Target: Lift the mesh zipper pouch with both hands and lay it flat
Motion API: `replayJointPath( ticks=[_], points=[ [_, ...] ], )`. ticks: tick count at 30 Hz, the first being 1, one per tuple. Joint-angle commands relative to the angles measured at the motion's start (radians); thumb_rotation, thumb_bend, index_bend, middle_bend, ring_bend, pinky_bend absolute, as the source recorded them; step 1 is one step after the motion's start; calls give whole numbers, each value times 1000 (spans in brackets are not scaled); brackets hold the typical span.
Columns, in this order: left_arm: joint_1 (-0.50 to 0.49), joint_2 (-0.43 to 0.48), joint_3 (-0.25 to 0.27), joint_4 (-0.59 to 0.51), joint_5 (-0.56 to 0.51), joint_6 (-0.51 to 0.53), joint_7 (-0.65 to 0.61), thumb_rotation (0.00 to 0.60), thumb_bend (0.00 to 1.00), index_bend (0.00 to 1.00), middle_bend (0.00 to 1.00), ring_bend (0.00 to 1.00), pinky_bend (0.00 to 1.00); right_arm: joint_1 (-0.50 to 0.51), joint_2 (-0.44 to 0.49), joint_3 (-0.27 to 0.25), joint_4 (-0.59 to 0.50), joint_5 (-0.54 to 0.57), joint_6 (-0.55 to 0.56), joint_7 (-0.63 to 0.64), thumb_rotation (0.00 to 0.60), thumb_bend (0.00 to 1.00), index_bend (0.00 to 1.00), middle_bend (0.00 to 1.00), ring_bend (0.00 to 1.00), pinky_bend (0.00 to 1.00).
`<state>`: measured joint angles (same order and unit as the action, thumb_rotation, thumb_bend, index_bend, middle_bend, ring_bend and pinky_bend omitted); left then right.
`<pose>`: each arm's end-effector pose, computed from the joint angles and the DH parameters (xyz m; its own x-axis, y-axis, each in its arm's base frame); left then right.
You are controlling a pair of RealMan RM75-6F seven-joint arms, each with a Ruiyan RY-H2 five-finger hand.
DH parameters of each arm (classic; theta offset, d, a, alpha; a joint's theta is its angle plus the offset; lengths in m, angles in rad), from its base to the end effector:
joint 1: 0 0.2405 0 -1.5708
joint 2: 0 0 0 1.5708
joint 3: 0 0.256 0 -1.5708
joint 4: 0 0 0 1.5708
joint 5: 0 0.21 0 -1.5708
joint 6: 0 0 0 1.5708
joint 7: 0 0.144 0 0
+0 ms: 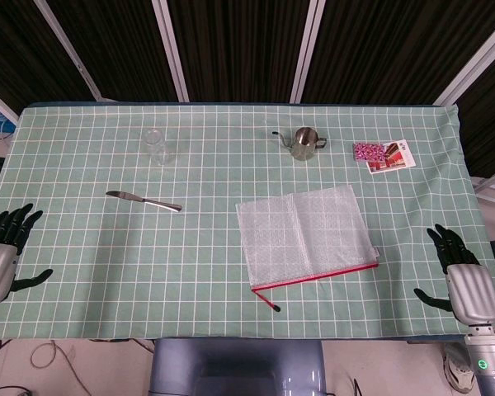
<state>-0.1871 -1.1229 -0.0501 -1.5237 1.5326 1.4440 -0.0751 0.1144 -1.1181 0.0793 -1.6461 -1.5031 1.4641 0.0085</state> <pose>-0.3061 0.2147 0.1598 0.4084 -0.0027 0.9128 0.9056 -0.1245 -0.4056 -0.2966 -0.1954 0.1574 0.3549 0.0137 0.9348 -0.9337 -0.0452 0.3551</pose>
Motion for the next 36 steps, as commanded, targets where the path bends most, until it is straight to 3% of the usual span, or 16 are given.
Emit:
replayJointPath(
  ticks=[1, 28, 33, 36],
  points=[
    [0, 0, 0, 1, 1, 0, 0, 600, 48, 22, 0, 0, 0, -1, -3, 1, 4, -3, 4, 2, 600, 125, 0, 0, 17, 250],
    [-11, -18, -5, 6, -13, -19, 33, 600, 48, 21, 0, 0, 0, 8, -15, 2, 22, -24, 8, 22, 600, 125, 0, 20, 27, 249],
    [-8, -22, -8, 6, -21, -15, 51, 600, 48, 21, 0, 0, 0, 40, -3, -4, -30, -114, 11, 43, 600, 125, 3, 140, 121, 298],
    [-8, -25, -11, 5, -32, -19, 59, 600, 48, 21, 0, 0, 0, 60, 6, -4, -74, -129, -11, 40, 600, 125, 35, 309, 279, 411]
  ],
)
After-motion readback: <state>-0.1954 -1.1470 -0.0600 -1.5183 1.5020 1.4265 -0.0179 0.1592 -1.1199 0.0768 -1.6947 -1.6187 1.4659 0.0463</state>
